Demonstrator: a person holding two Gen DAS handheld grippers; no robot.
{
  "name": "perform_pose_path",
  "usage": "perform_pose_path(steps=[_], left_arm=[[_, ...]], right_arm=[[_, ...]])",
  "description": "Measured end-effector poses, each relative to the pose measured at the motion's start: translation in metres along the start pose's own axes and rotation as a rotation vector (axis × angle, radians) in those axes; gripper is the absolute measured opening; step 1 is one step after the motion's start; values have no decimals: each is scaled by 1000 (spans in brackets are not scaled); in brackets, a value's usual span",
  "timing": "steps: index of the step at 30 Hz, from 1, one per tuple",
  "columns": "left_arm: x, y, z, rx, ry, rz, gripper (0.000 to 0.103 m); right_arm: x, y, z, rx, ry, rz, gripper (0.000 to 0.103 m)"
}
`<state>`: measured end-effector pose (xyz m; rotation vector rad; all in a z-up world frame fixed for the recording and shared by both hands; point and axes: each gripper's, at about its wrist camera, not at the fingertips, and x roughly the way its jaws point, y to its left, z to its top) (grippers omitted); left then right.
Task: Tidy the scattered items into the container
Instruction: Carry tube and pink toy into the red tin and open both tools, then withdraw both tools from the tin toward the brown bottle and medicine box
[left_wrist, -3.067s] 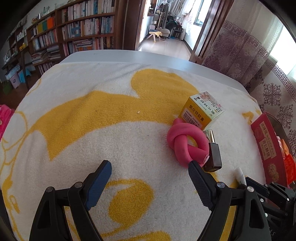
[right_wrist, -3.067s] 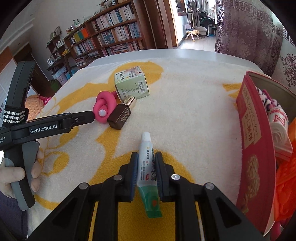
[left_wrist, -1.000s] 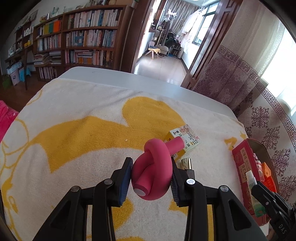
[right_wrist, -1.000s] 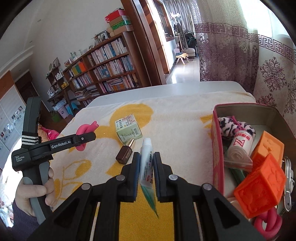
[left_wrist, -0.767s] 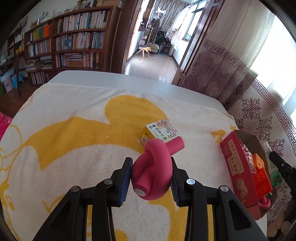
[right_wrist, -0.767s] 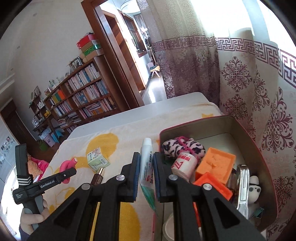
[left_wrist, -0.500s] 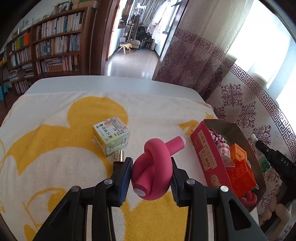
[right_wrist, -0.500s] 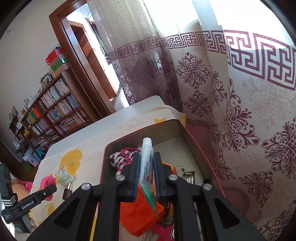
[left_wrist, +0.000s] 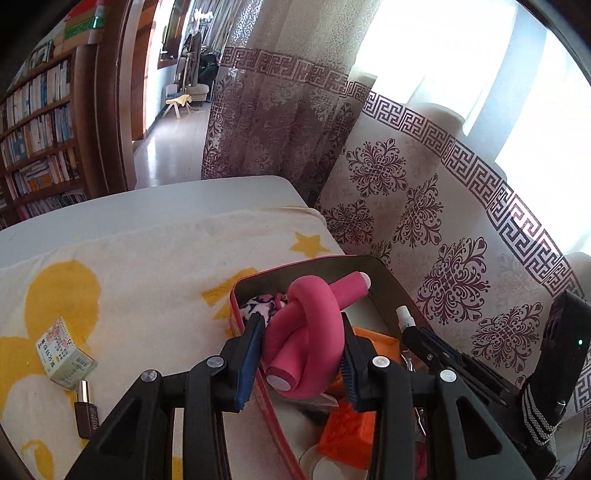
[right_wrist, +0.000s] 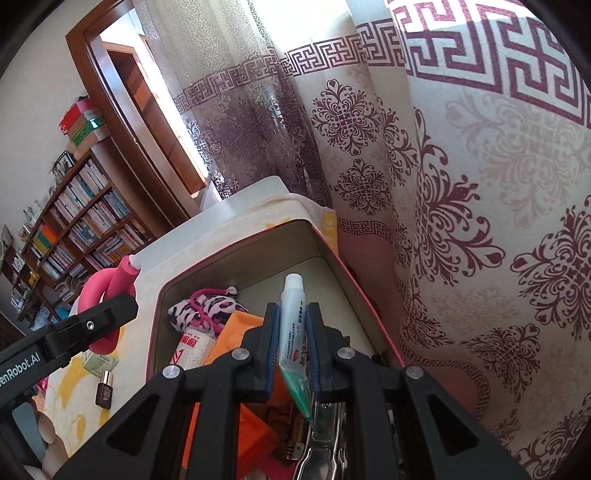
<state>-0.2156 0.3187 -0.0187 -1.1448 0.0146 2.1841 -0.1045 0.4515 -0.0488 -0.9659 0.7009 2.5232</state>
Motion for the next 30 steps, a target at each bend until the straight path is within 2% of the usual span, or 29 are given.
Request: perform_pose_path(steps=[5,6,7,8,9,11,12,16,20,21,22,24,30], left_arm=[[25,5,4,-45,59,-1,43],[26,6,2,-47,61,3,50],[27,8,-1,-49,60,12,60],[26,11,-3,-51,56,22,62],[25,14,-5,-53,54,30,63],[22,21,-10,-64,58,37,63],[21,26,-11,-73,59,40,63],[8,43,-19,-91,42,76,63],[-11,55,-28,-68,-7,163,63],[-15,57,-30,-57,-20,189,66],[-20,60,-32,-46,-33,216,77],[-30,66,-38,-29,-68,263,85],[-50,86,-53,-3,-96,351,85]], right_arm=[[4,-7,0,25,15,2,17],[3,-8,0,34,12,4,21],[2,-10,0,44,9,6,24],[0,-11,0,52,5,9,34],[-2,-11,1,57,-3,10,44],[-5,-10,1,52,-21,9,56],[-7,-8,1,44,-33,9,58],[-13,3,0,14,-71,16,61],[-15,13,-3,-20,-93,16,65],[-15,16,-3,-31,-96,16,66],[-16,19,-4,-40,-100,16,66],[-16,25,-7,-59,-105,16,69],[-15,43,-15,-111,-119,17,75]])
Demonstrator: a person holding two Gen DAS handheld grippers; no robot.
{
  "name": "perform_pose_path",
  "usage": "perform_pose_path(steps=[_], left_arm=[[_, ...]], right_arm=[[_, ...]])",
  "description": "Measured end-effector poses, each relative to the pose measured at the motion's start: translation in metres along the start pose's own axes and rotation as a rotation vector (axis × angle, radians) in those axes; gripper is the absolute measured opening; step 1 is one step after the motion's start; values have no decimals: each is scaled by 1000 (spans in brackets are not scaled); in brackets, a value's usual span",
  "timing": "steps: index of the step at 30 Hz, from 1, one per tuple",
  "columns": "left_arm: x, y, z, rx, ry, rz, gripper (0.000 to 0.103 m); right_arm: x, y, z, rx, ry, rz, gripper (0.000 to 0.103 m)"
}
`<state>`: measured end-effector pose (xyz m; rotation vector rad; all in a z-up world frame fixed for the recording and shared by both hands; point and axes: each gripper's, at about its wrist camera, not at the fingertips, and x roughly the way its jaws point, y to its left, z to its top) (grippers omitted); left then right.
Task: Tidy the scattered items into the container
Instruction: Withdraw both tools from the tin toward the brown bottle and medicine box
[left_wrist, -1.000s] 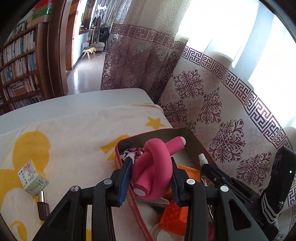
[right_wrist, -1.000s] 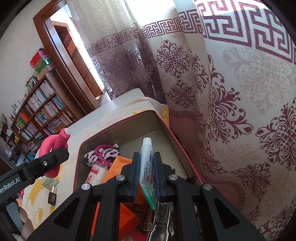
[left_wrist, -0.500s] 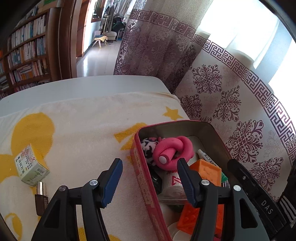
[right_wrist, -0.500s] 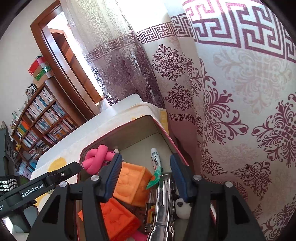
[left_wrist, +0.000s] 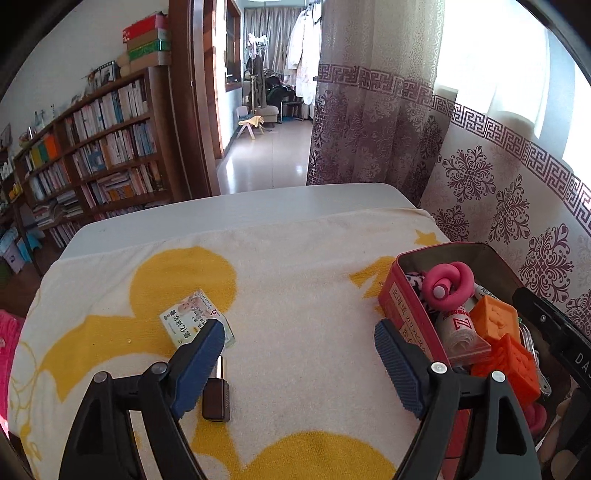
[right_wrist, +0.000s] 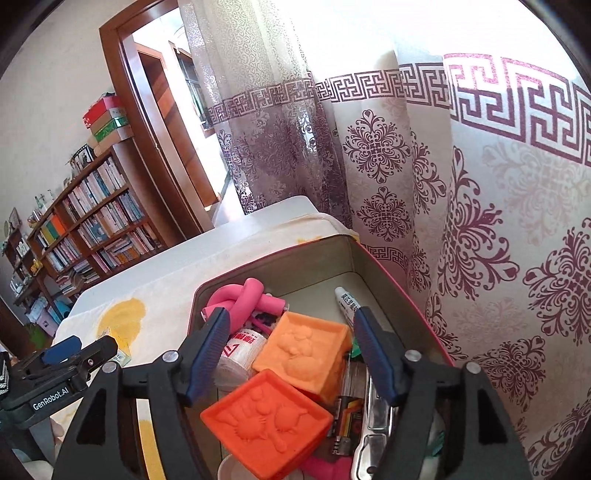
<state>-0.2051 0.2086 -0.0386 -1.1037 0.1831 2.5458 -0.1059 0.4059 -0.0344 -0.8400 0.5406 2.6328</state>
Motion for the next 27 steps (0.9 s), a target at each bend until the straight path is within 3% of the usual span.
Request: perform_pose_path(steps=[10,18,27], left_arm=[[-6,40,-27,-44,16,68,85],[-1,55,-41,-47,24,120,85],[7,64,-46,-72,54,122,85]], right_arm=[[-1,24,-13,-83,-34,-35,76],[-5,24,-14,-73,-57,-48,78],[-13,33,-17,-82,-88,-38,78]])
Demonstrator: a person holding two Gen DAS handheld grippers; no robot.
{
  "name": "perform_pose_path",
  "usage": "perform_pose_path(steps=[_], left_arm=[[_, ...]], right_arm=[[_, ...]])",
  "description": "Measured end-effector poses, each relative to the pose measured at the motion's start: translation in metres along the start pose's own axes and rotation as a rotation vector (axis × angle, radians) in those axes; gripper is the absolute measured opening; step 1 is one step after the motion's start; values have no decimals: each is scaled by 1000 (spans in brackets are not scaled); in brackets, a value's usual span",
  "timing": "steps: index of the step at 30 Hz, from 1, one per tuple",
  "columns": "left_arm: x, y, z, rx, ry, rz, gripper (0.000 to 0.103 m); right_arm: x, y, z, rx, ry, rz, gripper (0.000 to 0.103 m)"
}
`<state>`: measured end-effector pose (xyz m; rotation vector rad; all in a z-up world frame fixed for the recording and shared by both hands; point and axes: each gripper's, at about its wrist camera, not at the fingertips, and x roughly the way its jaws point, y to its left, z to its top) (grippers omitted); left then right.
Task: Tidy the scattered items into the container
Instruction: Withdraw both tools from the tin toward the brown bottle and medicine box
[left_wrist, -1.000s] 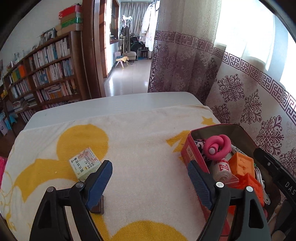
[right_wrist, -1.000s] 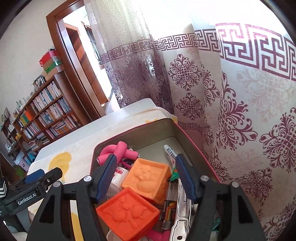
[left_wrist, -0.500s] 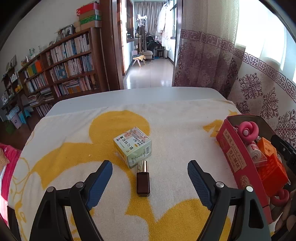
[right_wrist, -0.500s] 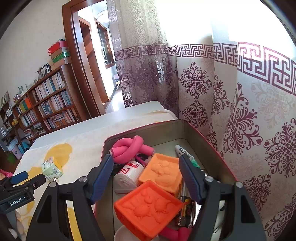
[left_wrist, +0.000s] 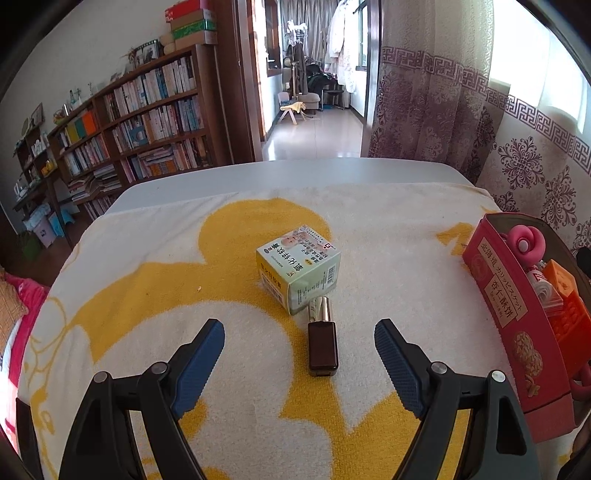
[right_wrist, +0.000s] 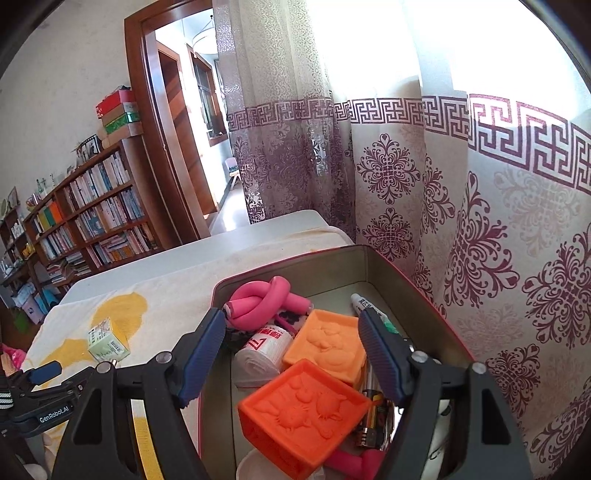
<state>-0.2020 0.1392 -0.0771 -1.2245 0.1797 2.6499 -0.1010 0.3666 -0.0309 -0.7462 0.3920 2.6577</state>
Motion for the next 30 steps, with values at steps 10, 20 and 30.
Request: perform_pose_path(steps=[10,20,30], left_arm=[[23,46,-5,-222,108,-97,85],[31,80,-8,-340,127,-75,85],[34,93,-10,-371,140,-62,85]], right_arm=[[-25,33,-6,-117,-125,-22,80],[-30,79,-29,-286,-136,44,81],[-13,124,-64,-482,39,225,81]])
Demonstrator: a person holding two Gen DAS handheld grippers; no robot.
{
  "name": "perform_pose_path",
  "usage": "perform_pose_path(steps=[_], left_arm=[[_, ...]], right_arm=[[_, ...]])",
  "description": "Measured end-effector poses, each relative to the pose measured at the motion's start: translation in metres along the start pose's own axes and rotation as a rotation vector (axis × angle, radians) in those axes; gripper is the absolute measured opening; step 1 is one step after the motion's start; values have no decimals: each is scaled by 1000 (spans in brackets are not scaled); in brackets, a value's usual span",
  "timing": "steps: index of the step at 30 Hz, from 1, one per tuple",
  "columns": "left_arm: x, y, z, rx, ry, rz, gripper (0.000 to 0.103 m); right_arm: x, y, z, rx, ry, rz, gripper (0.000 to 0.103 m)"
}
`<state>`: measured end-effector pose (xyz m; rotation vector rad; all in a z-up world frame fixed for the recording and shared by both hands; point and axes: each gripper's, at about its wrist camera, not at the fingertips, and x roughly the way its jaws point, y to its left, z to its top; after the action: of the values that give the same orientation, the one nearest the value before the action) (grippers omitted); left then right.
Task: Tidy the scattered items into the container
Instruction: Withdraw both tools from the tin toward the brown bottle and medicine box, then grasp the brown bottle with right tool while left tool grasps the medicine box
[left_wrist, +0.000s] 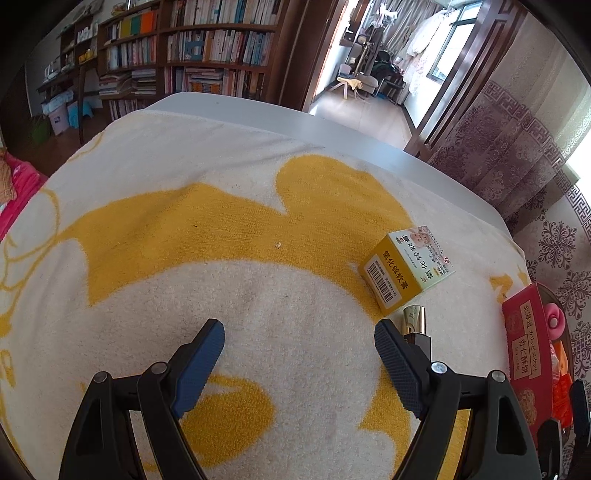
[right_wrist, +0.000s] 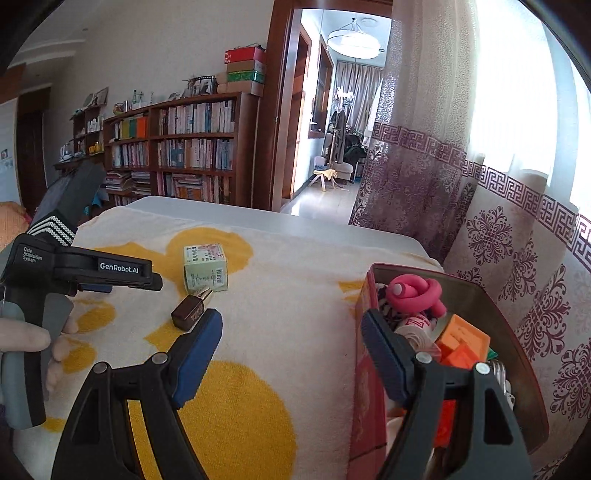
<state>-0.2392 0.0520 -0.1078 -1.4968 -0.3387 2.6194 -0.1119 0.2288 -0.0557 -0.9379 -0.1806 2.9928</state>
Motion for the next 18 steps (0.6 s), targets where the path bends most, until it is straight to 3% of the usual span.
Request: perform_pose_path(steps=[5,9,14,16,18], left_arm=[[1,9,3,-30,3,4,85],[1,21,10,-75,-6,3,85],[2,30,12,-106,-8,7,85],[3,31,14,-117,-3,-3,85],[3,32,14,-124,-3,-7,85]], right_arm=[[22,23,-8,-32,148,178,81],[40,30,-4,34,254,282,81],[64,36,11,97,323,277,81],[73,39,17,104,332,262,77],[82,42,22,118,347,265,66]])
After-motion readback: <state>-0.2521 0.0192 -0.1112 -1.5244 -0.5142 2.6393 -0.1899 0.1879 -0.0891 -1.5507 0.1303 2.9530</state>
